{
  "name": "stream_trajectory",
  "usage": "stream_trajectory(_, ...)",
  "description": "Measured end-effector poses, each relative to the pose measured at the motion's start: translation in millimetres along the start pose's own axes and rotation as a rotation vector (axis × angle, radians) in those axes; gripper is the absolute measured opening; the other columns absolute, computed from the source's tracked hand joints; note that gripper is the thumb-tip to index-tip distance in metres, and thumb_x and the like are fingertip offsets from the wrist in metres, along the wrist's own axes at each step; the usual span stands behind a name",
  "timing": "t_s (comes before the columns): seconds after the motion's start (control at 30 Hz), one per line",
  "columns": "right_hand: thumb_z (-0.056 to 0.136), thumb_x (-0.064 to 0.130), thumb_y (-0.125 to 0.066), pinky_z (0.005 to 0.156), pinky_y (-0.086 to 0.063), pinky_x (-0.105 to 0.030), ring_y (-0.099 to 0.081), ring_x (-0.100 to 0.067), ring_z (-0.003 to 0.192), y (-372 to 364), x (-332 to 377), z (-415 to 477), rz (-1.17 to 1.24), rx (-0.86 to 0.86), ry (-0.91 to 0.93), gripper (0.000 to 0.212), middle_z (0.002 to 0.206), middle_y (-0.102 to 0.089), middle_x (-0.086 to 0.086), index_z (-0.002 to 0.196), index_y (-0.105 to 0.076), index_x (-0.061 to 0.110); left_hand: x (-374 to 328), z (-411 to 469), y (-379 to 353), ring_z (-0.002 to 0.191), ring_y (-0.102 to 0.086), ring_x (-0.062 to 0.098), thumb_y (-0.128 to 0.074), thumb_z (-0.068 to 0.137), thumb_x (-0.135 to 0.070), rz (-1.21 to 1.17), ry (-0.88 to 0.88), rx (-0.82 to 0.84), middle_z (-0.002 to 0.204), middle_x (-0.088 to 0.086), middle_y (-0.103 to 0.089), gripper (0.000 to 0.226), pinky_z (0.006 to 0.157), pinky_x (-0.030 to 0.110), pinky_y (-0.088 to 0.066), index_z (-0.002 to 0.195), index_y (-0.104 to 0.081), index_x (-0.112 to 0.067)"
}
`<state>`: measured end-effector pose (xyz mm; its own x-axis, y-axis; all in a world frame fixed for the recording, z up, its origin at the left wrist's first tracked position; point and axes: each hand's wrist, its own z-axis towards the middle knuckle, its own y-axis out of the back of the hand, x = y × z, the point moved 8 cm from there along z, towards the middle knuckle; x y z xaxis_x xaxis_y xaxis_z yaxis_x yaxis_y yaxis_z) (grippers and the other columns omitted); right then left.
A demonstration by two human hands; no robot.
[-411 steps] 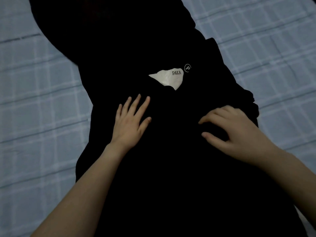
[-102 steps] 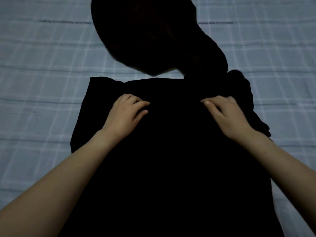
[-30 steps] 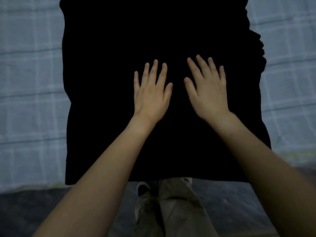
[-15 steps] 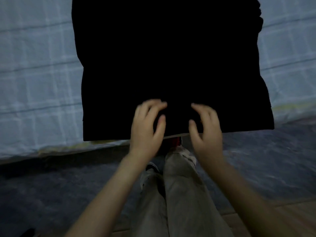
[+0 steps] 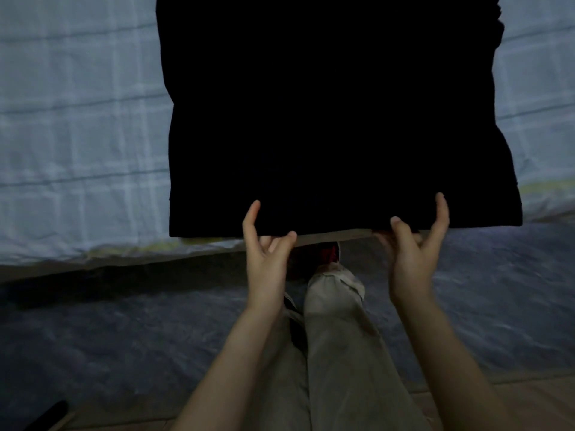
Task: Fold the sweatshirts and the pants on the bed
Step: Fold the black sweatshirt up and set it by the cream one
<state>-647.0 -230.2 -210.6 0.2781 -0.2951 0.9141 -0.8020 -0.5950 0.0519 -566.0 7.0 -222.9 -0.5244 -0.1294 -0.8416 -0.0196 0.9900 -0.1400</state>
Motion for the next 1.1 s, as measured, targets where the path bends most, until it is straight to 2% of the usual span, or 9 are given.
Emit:
stream_trajectory(0.13, 0.089, 0.009, -0.062, 0.103, -0.046, -0.058, -0.061, -0.029, 0.118, 17.7, 15.1, 11.1, 0.059, -0.089, 0.054, 0.077, 0.133, -0.058, -0.014, 0.151, -0.028, 0.04, -10.2, -1.6, 1.8, 0.116, -0.062, 0.028, -0.066, 0.087, -0.009, -0.02, -0.029, -0.069, 0.124, 0.026, -0.058, 0.071, 0.099, 0.031, -0.051, 0.144, -0.036, -0.041)
stream_trajectory(0.27, 0.091, 0.003, -0.062, 0.09, -0.054, -0.037, -0.063, -0.015, 0.118, 17.7, 21.6, 18.1, 0.155, -0.096, 0.01, 0.078, 0.134, -0.061, 0.007, 0.15, -0.029, 0.041, -18.6, -2.3, 0.7, 0.118, -0.062, 0.023, -0.065, 0.091, -0.004, -0.063, -0.041, -0.19, 0.133, 0.022, -0.056, 0.059, 0.106, 0.043, -0.047, 0.138, -0.045, -0.035)
stream_trajectory(0.37, 0.088, 0.001, -0.067, 0.101, -0.051, -0.042, -0.059, -0.017, 0.124, 14.3, 48.3, 19.7, 0.052, -0.118, 0.133, 0.073, 0.142, -0.054, 0.001, 0.148, -0.038, 0.03, -34.8, -4.8, -2.2, 0.099, -0.069, 0.01, -0.064, 0.092, -0.003, -0.026, -0.132, -0.208, 0.113, 0.007, -0.07, 0.049, 0.087, 0.022, -0.054, 0.133, -0.051, -0.027)
stream_trajectory(0.47, 0.086, 0.0, -0.071, 0.09, -0.052, -0.02, -0.067, -0.003, 0.102, 11.2, 88.6, 23.1, -0.019, -0.163, 0.267, 0.066, 0.122, -0.063, 0.002, 0.144, -0.045, 0.02, -72.7, -3.9, -5.5, 0.084, -0.068, 0.0, -0.063, 0.091, 0.001, 0.027, -0.257, -0.205, 0.093, -0.014, -0.072, 0.045, 0.074, 0.011, -0.05, 0.128, -0.05, -0.023)
stream_trajectory(0.53, 0.087, 0.001, -0.072, 0.085, -0.051, -0.013, -0.067, 0.001, 0.093, 2.2, 119.2, 29.4, -0.054, -0.137, 0.342, 0.061, 0.108, -0.065, 0.007, 0.141, -0.048, 0.015, -107.1, 2.7, -13.9, 0.089, -0.068, -0.003, -0.061, 0.091, 0.005, 0.057, -0.343, -0.175, 0.097, -0.023, -0.071, 0.046, 0.075, 0.007, -0.048, 0.128, -0.048, -0.02)
stream_trajectory(0.63, 0.088, 0.01, -0.074, 0.085, -0.049, -0.01, -0.066, 0.001, 0.103, -22.9, 170.7, 50.0, -0.109, -0.038, 0.469, 0.051, 0.112, -0.066, 0.012, 0.134, -0.055, 0.021, -161.4, 25.0, -30.9, 0.1, -0.067, -0.001, -0.061, 0.091, 0.004, 0.072, -0.474, -0.148, 0.108, -0.029, -0.067, 0.048, 0.079, 0.006, -0.048, 0.128, -0.048, -0.023)
stream_trajectory(0.73, 0.086, 0.024, -0.077, 0.081, -0.048, -0.007, -0.066, 0.004, 0.101, -57.6, 218.2, 91.3, -0.228, 0.027, 0.59, 0.044, 0.11, -0.068, 0.016, 0.125, -0.059, 0.033, -209.5, 67.3, -54.4, 0.094, -0.065, -0.011, -0.062, 0.091, 0.002, 0.152, -0.604, -0.143, 0.102, -0.035, -0.066, 0.046, 0.077, 0.003, -0.046, 0.13, -0.047, -0.018)
stream_trajectory(0.93, 0.083, 0.039, -0.075, 0.072, -0.04, 0.003, -0.058, 0.022, 0.086, -131.2, 269.3, 187.0, -0.368, 0.113, 0.686, 0.045, 0.089, -0.058, 0.046, 0.124, -0.059, 0.027, -270.2, 173.5, -92.7, 0.102, -0.059, -0.012, -0.071, 0.089, -0.019, 0.278, -0.675, -0.165, 0.12, -0.016, -0.061, 0.046, 0.077, 0.001, -0.044, 0.131, -0.053, -0.025)
stream_trajectory(1.1, 0.084, 0.041, -0.073, 0.064, -0.039, 0.003, -0.059, 0.018, 0.073, -185.4, 271.9, 264.1, -0.409, 0.15, 0.682, 0.04, 0.083, -0.06, 0.024, 0.12, -0.059, 0.028, -277.3, 257.0, -108.9, 0.101, -0.057, -0.013, -0.07, 0.089, -0.026, 0.307, -0.629, -0.216, 0.12, -0.014, -0.06, 0.042, 0.079, 0.005, -0.047, 0.128, -0.054, -0.03)
